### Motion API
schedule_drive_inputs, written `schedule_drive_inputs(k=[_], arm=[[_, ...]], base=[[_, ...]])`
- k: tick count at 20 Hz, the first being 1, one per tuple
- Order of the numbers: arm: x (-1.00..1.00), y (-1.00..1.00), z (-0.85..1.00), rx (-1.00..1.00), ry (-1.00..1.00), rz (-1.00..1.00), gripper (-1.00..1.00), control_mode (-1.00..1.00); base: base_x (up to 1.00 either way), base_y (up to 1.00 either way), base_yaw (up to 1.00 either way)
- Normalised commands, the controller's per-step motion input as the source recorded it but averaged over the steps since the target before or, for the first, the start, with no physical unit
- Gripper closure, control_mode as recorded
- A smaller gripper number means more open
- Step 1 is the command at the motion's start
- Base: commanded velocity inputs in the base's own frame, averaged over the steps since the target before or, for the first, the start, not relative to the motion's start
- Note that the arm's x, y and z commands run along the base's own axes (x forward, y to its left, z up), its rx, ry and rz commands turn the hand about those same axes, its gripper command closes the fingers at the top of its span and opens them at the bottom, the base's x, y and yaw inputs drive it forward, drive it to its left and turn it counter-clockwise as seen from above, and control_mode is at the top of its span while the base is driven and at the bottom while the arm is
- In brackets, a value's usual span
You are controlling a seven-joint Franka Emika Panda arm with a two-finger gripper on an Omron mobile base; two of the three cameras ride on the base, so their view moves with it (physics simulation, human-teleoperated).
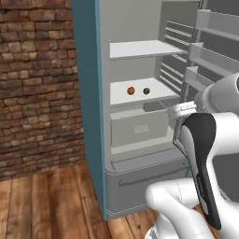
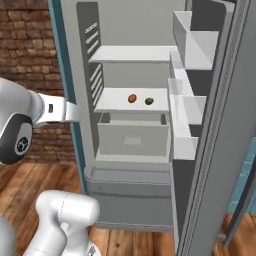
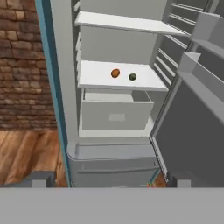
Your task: Open the fridge, remove the mango, avocado, and fish, and place them on any counter.
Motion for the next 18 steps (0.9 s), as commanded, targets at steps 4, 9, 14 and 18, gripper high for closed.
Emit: schedule_drive_inputs(k=[4, 9, 14, 18], arm=[[0.00, 0.00, 0.00, 0.00, 0.00, 0.00, -1.00, 1.00], [0.00, 0.00, 0.00, 0.00, 0.00, 0.00, -1.00, 1.00], [0.00, 0.00, 0.00, 0.00, 0.00, 0.00, -1.00, 1.00], [0.00, 0.00, 0.00, 0.00, 0.00, 0.00, -1.00, 1.00]], base=[[0.94, -0.17, 0.00], [0.72, -0.49, -0.04], [0.71, -0.15, -0.03], [0.54, 0.01, 0.00]])
